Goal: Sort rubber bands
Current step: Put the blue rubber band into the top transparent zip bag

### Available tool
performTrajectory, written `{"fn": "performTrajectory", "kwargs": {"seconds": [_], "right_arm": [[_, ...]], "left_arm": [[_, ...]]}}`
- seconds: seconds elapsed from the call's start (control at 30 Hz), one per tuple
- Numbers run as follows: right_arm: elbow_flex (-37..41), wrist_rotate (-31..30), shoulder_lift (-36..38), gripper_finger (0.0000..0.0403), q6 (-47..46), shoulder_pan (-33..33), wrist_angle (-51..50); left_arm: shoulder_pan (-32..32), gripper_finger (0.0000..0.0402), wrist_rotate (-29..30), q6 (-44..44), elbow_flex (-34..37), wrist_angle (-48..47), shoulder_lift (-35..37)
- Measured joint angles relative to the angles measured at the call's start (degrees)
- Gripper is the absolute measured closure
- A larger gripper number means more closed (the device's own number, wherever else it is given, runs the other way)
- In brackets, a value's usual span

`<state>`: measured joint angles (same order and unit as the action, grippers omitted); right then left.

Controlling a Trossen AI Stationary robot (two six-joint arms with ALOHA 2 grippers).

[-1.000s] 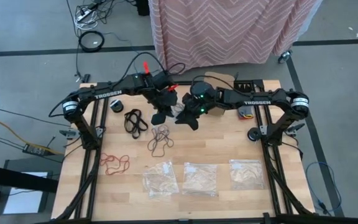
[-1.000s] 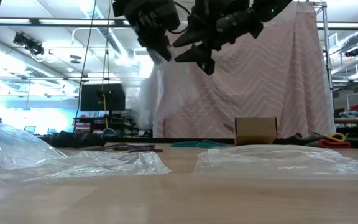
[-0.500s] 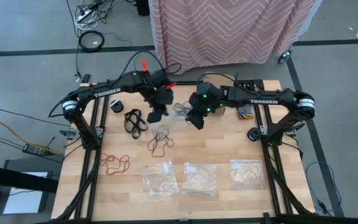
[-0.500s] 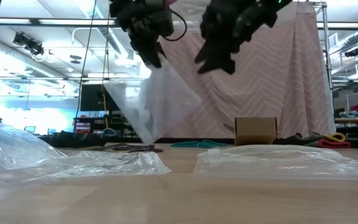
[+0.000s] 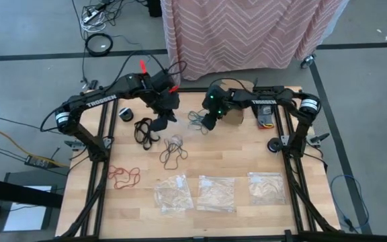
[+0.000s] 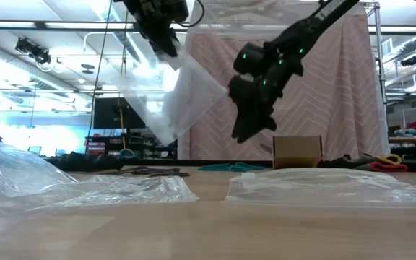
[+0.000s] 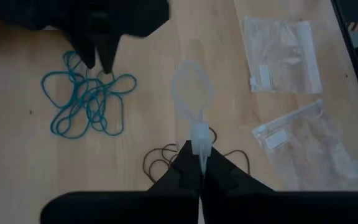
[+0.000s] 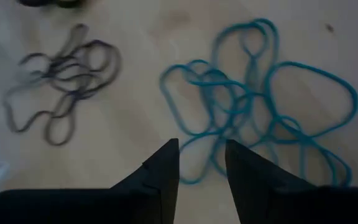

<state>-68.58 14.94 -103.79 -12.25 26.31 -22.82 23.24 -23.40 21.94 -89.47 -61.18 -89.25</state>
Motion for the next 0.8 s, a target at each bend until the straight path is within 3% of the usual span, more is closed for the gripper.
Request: {"fn": "performTrajectory", "kwargs": {"seconds": [0.23, 0.4, 0.63, 0.7, 0.8], "right_arm": [[0.0, -2.32, -5.12, 0.0325, -0.11, 2.87, 0.07], [0.0, -1.99, -5.87, 0.0394, 0.38, 3.36, 0.66], [0.0, -0.39, 0.77, 0.0402, -0.26, 3.26, 0.69], [-0.05, -1.87, 2.78, 0.0401, 3.38, 3.05, 0.51], [-0.06, -0.47, 3.54, 0.0386, 16.1, 3.06, -0.51]], "left_arm": [[-0.09, 0.0402, 0.97, -1.37, 0.0, -0.03, -0.04], [-0.09, 0.0402, 1.52, -1.6, 0.0, -0.05, -0.07], [0.0, 0.0402, 2.74, -1.43, 0.0, 0.05, -0.07], [0.0, 0.0402, 2.73, -1.35, 0.0, 0.52, -0.07], [0.0, 0.0402, 2.73, -1.32, 0.0, 1.4, -0.07]]}}
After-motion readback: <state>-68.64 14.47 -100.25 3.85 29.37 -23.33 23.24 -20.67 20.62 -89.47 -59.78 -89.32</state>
